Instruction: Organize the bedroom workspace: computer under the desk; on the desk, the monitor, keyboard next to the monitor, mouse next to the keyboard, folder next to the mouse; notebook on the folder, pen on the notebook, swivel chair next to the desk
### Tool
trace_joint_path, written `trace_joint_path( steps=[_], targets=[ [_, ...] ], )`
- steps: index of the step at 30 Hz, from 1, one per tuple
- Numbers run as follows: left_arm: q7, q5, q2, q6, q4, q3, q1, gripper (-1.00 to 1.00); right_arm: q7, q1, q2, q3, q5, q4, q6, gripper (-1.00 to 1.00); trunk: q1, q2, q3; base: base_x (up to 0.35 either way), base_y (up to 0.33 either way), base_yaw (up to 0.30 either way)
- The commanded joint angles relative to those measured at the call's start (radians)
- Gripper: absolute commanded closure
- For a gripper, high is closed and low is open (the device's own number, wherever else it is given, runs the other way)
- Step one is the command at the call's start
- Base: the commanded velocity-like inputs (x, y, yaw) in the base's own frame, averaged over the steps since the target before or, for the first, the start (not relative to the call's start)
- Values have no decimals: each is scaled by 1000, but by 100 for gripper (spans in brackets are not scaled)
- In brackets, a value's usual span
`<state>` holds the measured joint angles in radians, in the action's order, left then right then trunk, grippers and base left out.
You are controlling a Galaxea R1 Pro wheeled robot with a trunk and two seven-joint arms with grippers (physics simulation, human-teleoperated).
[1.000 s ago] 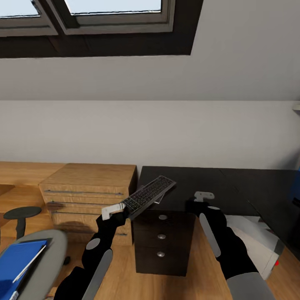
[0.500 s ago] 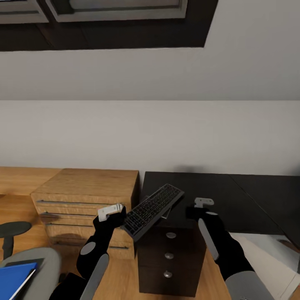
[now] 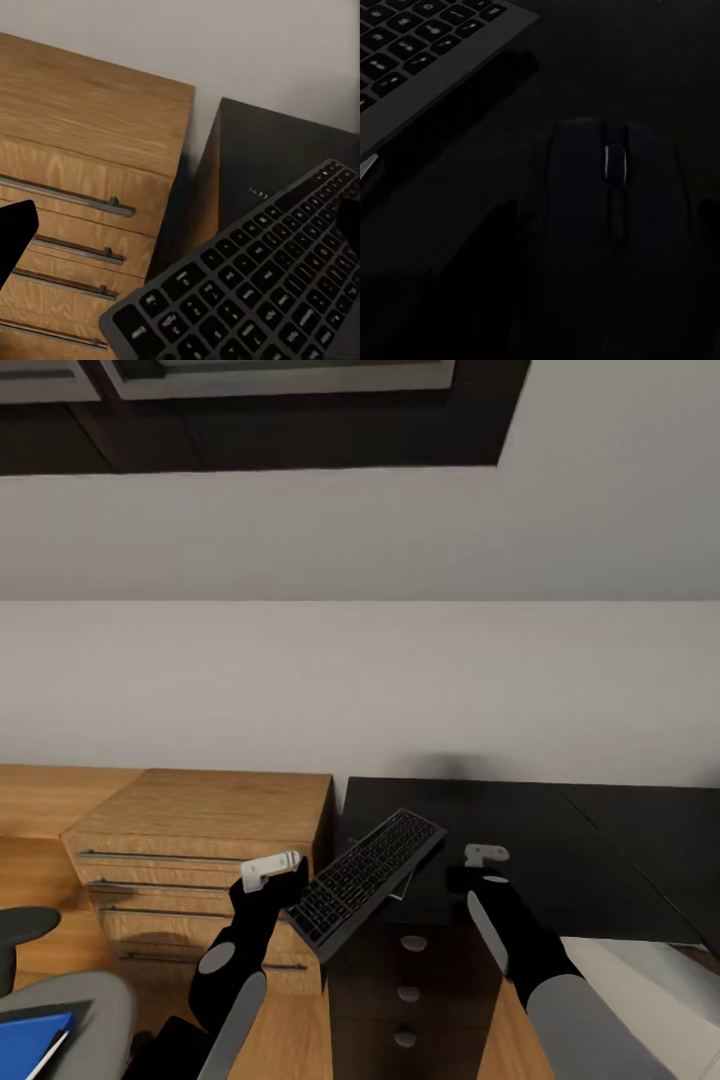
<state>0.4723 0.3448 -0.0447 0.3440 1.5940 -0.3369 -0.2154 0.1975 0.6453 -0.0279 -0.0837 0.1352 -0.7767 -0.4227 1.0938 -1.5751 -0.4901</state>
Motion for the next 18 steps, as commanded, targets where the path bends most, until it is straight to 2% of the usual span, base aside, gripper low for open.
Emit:
trace_joint_path(
  steps=[1,8,18],
  targets=[
    [8,8,0,3,1,-3,-1,-100,7,12,0,-4,10,26,14,100,0,-1,-1,158,28,0],
    [9,8,0,3,1,-7,-1,-100,7,31,-1,-4,5,78,53,100,0,-1,-1,188,41,0],
    [9,8,0,3,0,-7,-1,-100,6,63,-8,-5,9,164,43,100,0,-1,-1,9,2,0]
  ],
)
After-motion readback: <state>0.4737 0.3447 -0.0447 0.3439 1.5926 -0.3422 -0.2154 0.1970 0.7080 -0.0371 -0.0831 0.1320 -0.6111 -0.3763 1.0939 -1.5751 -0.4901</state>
